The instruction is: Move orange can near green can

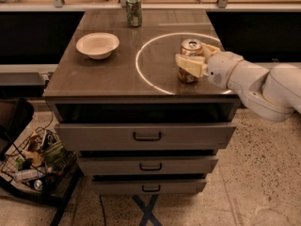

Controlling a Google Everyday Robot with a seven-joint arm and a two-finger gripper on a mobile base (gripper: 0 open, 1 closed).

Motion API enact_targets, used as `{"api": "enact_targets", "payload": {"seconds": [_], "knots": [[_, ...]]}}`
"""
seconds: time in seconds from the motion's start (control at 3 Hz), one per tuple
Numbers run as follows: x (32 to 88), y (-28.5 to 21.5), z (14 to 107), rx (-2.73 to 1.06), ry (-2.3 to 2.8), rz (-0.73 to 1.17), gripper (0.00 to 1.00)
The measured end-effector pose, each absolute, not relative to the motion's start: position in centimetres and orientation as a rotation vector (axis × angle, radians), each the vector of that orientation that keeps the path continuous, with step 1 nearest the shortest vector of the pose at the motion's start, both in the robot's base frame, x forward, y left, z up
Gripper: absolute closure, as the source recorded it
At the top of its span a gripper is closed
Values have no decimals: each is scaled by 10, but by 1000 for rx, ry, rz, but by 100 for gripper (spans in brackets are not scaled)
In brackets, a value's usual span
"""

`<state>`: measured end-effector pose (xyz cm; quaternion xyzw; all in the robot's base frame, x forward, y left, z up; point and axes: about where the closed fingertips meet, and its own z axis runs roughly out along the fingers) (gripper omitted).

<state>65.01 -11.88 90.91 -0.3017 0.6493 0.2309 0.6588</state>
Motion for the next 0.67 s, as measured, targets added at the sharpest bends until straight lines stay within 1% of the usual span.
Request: {"api": "enact_targets", "payload": {"seconds": [0.33, 0.67], "knots": [[650, -116, 910, -686, 1468, 525, 87], [650, -114, 910, -689, 1467, 528, 100]]}}
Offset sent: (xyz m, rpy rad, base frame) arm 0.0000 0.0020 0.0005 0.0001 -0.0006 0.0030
